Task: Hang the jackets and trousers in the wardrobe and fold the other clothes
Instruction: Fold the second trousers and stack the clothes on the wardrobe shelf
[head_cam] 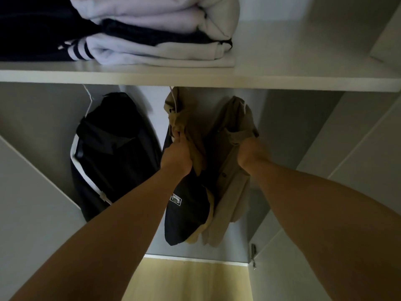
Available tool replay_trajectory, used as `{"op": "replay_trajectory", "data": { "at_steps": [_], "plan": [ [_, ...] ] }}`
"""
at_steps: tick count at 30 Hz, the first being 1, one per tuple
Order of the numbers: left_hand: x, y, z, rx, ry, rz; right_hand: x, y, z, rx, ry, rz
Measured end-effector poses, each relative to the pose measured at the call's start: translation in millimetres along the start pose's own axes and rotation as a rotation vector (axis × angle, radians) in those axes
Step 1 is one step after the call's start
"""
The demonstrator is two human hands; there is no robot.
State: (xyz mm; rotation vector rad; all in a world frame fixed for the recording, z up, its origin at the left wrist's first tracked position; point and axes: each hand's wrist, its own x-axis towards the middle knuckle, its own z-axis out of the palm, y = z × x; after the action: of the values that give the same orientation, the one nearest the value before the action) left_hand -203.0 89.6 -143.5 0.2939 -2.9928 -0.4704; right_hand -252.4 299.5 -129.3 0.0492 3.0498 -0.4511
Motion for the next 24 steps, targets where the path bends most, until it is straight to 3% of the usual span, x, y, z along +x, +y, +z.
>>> {"op": "replay_trajectory", "data": {
  "at_steps": [3, 9, 13, 15, 18, 21, 24],
  "plan": [
    [-2.0, 4.9, 1.5, 0.014, -0.032, -0.008, -4.9, 15.6, -9.0, -0.094, 0.046, 0.057],
    [-5.8, -5.3, -4.6, -0.022, -0.056, -0.026, -12.4, 32.1, -16.4, -0.061, 0.045, 0.105],
    [-21.2, -18.1, -22.0, -0.07, -0.093, 0.011, -26.0, 10.4, -24.3, -0.054, -0.019, 0.134],
    [-42.6, -25.9, -37.7, -0.104, -0.029, 0.03, -43.2, -10.6, -28.9, -0.068, 0.021, 0.13],
    [-93.4, -48.0, -68.3, -0.219, 0.149, 0.022, -85.9, -55.1, -28.4, 0.023, 0.13, -0.084],
    [-154.2, -90.3, -102.2, -0.192, 0.267, 0.056, -148.3, -117.9, -26.2, 0.275, 0.176, -0.333],
    [-213.2, -137.1, -145.7, -0.161, 0.42, 0.043, -216.0, -179.3, -28.4, 0.347, 0.262, -0.49]
  ]
}}
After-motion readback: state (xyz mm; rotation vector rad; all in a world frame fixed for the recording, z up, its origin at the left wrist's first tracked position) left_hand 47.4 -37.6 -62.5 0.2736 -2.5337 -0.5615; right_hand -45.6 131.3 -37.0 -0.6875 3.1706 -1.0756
